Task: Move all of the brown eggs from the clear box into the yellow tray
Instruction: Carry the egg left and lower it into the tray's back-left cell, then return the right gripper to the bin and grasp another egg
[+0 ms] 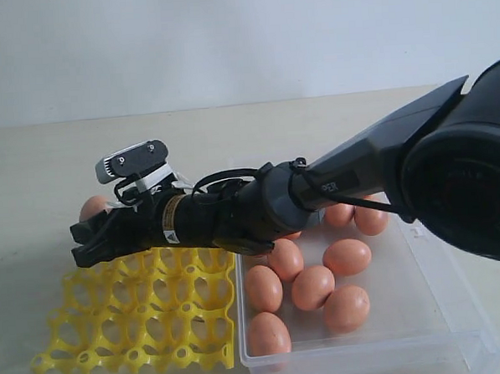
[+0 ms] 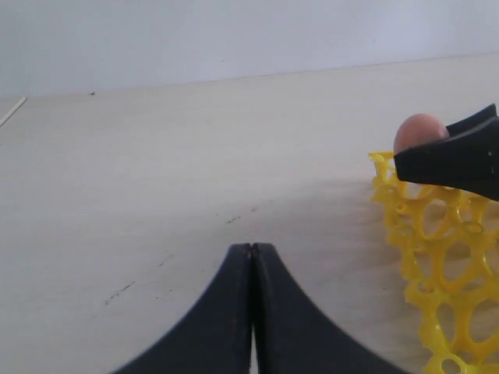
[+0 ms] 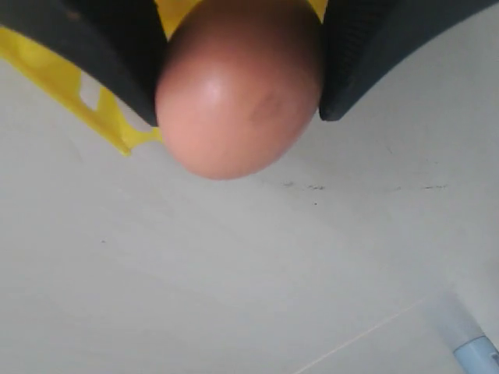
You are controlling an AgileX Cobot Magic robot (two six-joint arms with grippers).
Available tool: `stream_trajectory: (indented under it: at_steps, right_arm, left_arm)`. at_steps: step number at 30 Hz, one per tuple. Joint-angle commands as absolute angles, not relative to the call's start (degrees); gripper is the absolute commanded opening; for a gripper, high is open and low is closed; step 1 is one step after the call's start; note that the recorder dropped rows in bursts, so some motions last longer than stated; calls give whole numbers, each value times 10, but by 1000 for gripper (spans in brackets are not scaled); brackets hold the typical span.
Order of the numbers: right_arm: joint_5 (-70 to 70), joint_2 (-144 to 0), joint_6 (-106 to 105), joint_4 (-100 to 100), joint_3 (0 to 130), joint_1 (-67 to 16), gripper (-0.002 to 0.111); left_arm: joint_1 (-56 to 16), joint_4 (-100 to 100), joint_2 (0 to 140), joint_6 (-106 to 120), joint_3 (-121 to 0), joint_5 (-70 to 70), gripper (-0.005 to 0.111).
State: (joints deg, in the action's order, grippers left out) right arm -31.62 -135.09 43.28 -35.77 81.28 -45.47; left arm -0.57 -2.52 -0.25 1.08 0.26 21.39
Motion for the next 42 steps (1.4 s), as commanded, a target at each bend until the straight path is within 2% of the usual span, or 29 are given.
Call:
stream_trajectory:
  at_steps: [1,13,16,20,25,28,30,36,37,39,42]
  right_arm:
    - [-328,-1348,380,-354,812,-452,7]
    - [-302,-1348,373,-349,812,-452,55]
    - [-301,-1348,372,-349,812,-452,62]
    - [-301,-1348,370,-349,812,-452,66]
    - [-256,-1304,362,-350,812,-448,64]
    - [-134,-1218,334,-350,812,-447,57]
    - [-17,-1158,318,-325,812,-443,46]
    - [337,-1003,165,-177,812,-408,2]
    - [388,-988,155,-161,810,-400,0]
    - [474,-963,125,-89,800,-377,4]
    - [510,-957,80,-60,755,-349,20]
  left_arm:
    - [-4,-27,0,13,0,213,0]
    - [-4,-27,0,12,0,213,0]
    - [-4,-27,0,12,0,213,0]
    - [-4,-27,0,12,0,213,0]
    - [-4,-27,0,12,0,213,0]
    - [-4,-27,0,12,0,213,0]
    - [-4,-27,0,12,0,213,0]
    - [-4,-27,0,13,0,213,0]
    - [-4,-27,0,13,0,213,0]
    - [-4,-27,0,13,0,213,0]
    - [-4,-27,0,12,0,213,0]
